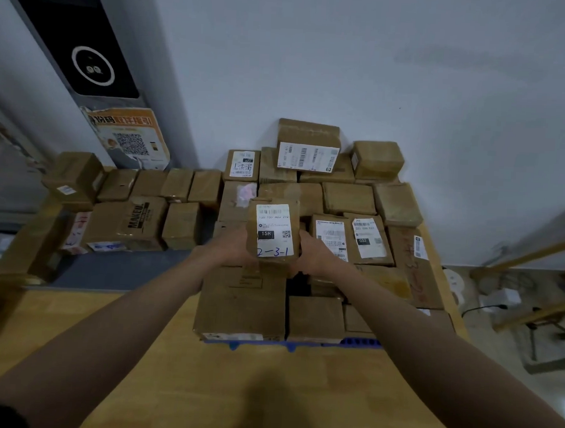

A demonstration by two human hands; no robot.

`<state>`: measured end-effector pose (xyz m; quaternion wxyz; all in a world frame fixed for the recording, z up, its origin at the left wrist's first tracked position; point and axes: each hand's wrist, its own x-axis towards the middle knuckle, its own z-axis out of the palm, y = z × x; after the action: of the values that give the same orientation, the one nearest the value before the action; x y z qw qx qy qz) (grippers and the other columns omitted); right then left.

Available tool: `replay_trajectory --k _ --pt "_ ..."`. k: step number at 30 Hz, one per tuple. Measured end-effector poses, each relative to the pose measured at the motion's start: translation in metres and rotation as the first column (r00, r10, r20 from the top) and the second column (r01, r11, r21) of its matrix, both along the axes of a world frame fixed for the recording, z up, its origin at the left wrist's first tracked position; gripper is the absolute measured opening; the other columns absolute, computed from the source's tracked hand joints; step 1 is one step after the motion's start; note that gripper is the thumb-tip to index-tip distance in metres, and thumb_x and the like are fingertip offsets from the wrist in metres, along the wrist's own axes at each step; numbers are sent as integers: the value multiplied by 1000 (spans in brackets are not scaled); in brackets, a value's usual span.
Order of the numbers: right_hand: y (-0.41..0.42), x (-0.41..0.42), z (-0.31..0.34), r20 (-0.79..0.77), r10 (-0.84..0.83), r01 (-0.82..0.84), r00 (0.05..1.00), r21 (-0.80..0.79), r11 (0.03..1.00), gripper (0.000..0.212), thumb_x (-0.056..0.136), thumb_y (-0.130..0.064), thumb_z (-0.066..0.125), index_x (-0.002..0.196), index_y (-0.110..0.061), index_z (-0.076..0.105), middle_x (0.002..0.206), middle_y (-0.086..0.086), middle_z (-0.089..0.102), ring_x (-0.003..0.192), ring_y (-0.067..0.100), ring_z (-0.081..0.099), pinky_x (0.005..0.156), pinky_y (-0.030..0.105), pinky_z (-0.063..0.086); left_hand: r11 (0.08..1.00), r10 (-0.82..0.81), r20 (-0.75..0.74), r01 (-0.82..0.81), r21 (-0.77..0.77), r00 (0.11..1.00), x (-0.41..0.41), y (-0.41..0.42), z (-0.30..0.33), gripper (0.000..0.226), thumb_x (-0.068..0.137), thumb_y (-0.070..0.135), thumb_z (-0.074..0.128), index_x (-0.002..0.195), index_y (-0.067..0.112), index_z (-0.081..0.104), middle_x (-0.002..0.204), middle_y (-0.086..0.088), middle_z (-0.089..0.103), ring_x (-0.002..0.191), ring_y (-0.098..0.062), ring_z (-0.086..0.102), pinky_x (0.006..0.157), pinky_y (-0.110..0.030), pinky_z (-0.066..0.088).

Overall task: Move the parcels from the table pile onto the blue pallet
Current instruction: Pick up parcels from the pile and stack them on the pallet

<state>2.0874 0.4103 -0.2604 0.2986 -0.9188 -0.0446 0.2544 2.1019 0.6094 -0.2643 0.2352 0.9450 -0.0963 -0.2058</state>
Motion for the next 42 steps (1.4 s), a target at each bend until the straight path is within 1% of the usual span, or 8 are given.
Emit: replay_trajectory --k 3,7,14,21,25,35,38,42 --pt "4 17 -8 3 16 -16 1000 -7 1000 77 82 -9 73 146 -8 31 135 14 50 114 32 57 91 45 54 1000 15 1 -15 -15 1000 15 2 -9 66 70 35 83 128 30 53 124 5 62 108 -15 58 84 -34 51" --pt "8 35 -20 -18 10 -10 1000 -33 999 72 87 -17 70 146 -7 29 136 15 50 112 33 59 89 42 54 999 47 -26 -47 5 999 31 1 -24 72 70 24 85 133 22 51 128 1 60 114 -19 57 94 -41 51" --pt "13 52 -32 -58 -47 44 997 -47 998 74 85 -16 71 145 -6 28 128 17 55 108 36 61 84 43 55 994 100 -74 -96 54 992 46 0 -42 70 76 24 82 134 13 45 129 -4 58 115 -21 57 94 -40 52" --pt "12 52 -42 -88 -102 95 991 -84 992 75 80 -9 76 139 -2 29 123 20 57 108 36 61 88 47 55 995 76 -69 -71 75 995 46 -2 -47 72 77 28 80 136 11 41 128 -7 57 113 -23 57 92 -41 52" --pt "10 50 -43 -121 -106 92 987 -115 989 81 79 -4 76 141 -2 25 126 21 55 107 37 61 88 48 55 994 75 -65 -69 84 995 44 -1 -46 78 75 30 82 138 12 40 130 -6 56 115 -22 55 94 -40 51" --pt "13 46 -25 -184 -66 37 981 -158 987 71 81 -6 76 137 -3 32 127 19 53 99 32 67 81 46 60 990 31 -128 -13 138 991 39 -2 -35 72 78 26 78 139 13 41 127 -5 57 109 -20 57 91 -38 53" --pt "10 40 -12 -152 -40 13 988 -174 985 72 80 -6 77 137 -3 33 126 19 54 100 33 65 80 44 60 983 14 -139 12 182 990 34 1 -29 59 78 26 77 130 17 51 122 -2 61 104 -18 60 86 -35 54" --pt "4 30 7 -90 2 -19 996 -188 982 69 81 -8 74 138 -3 35 123 16 56 101 30 64 80 44 60 973 21 -117 6 229 993 23 5 -16 49 74 27 79 118 24 57 101 8 61 82 -7 54 61 -23 41"
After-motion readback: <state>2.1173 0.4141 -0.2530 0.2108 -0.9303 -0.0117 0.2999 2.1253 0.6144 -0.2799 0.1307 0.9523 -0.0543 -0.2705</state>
